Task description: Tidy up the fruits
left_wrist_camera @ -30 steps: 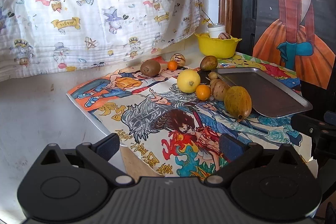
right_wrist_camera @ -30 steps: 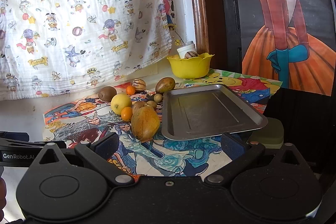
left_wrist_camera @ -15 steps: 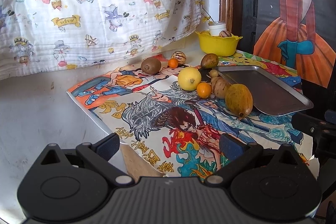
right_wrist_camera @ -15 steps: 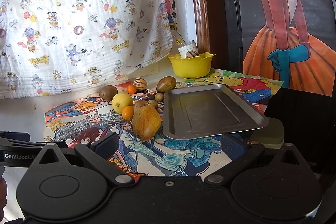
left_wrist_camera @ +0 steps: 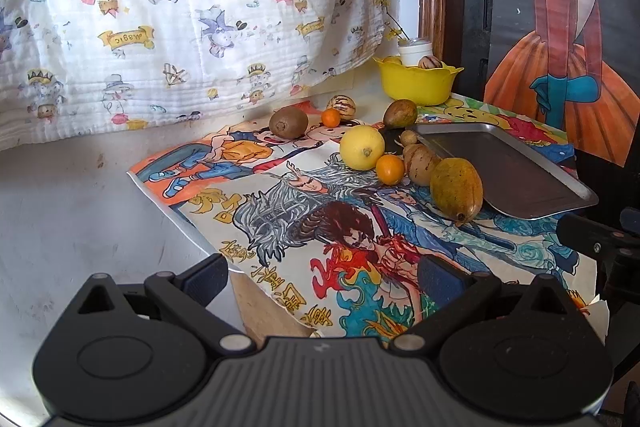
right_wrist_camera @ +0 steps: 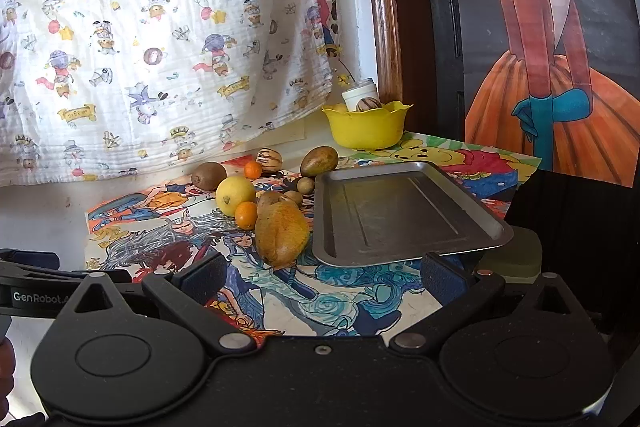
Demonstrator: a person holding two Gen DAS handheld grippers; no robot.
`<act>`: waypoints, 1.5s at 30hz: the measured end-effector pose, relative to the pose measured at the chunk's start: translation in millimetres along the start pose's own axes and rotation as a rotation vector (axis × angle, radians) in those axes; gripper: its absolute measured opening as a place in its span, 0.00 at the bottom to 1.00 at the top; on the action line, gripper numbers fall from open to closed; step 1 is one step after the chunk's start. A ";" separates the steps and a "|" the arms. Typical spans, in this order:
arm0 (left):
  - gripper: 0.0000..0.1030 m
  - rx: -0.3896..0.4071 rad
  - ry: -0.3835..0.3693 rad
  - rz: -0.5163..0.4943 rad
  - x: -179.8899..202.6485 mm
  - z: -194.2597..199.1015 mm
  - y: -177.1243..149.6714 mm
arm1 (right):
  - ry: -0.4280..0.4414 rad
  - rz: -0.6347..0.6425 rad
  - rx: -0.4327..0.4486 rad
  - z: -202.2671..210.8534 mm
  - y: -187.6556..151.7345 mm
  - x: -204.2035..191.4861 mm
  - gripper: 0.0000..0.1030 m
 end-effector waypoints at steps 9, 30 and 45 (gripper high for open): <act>1.00 -0.005 -0.002 0.002 -0.6 0.1 -0.4 | -0.005 0.010 0.010 3.5 2.7 -3.2 1.00; 1.00 -0.125 0.005 0.038 -18.0 -24.6 17.5 | 0.031 0.016 0.045 25.8 35.6 8.8 1.00; 1.00 -0.190 -0.078 -0.085 6.2 -78.2 81.0 | 0.183 0.350 -0.109 -30.4 70.4 10.7 1.00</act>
Point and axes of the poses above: each gripper's, at about its wrist camera, not at the fingertips, and z roughly against the way its jaws point, x to its right, y to its top, the point moved 8 cm from there along -z, roughly the way its jaws point, and after that the axes turned 11 degrees about y, right-handed, at the moved point
